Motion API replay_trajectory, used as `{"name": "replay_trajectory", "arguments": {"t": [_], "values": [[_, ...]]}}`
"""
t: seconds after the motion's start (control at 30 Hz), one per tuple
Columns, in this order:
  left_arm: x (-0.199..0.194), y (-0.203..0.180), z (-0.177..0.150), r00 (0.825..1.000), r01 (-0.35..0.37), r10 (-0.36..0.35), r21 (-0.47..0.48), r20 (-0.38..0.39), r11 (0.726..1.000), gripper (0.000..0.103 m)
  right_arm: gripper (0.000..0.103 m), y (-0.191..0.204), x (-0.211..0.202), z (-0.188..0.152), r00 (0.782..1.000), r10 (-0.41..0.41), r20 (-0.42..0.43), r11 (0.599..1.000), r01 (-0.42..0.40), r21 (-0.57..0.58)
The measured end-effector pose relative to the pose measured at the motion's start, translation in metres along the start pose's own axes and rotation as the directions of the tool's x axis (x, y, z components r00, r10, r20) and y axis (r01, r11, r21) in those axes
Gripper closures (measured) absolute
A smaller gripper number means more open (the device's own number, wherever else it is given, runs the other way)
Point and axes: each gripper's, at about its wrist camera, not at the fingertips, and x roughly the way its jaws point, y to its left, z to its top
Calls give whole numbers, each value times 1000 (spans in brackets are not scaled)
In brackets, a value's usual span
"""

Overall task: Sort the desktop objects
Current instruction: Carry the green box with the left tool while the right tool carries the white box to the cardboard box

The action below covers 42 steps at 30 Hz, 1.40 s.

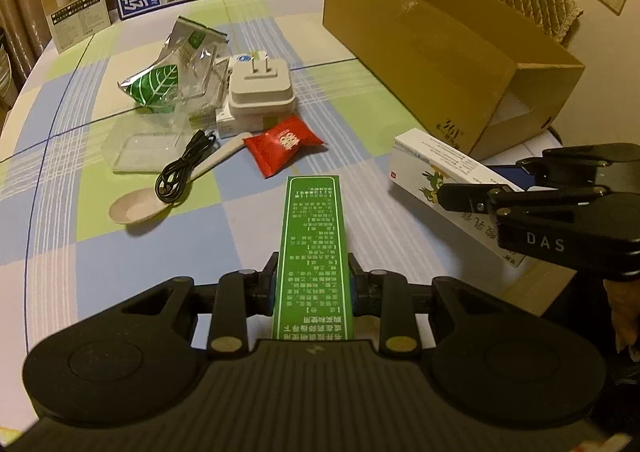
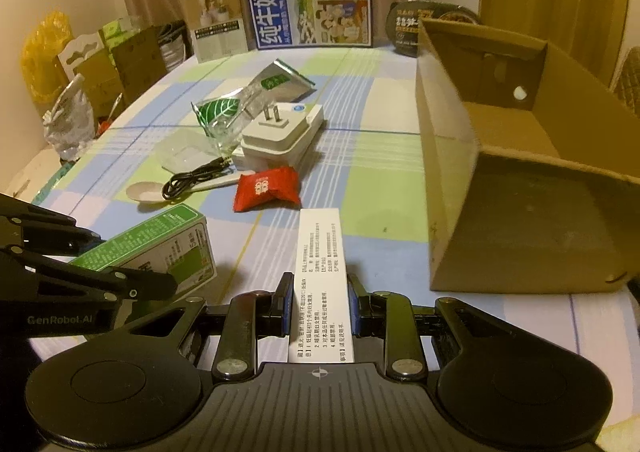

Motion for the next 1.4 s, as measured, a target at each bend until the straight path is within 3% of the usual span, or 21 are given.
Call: {"name": "replay_trajectory", "arguments": {"t": [0.3,0.7,1.03,1.4], "values": [[-21,-14,21,998,2,-3,22,57,1000,78,80,-8,-40,18,995,-14,98,1000,13,17],[-42,-67,101,980,38,-60,114,191,993,78,80,-58,-89,66,962,-114,250,993,107,44],[-17,-124,163,963,104,-140,160,232,982,78,80,-138,-92,86,938,-225,264,972,199,120],[36,-154,191,962,122,-155,157,224,980,78,80,-181,-79,91,941,-239,237,965,204,164]]}}
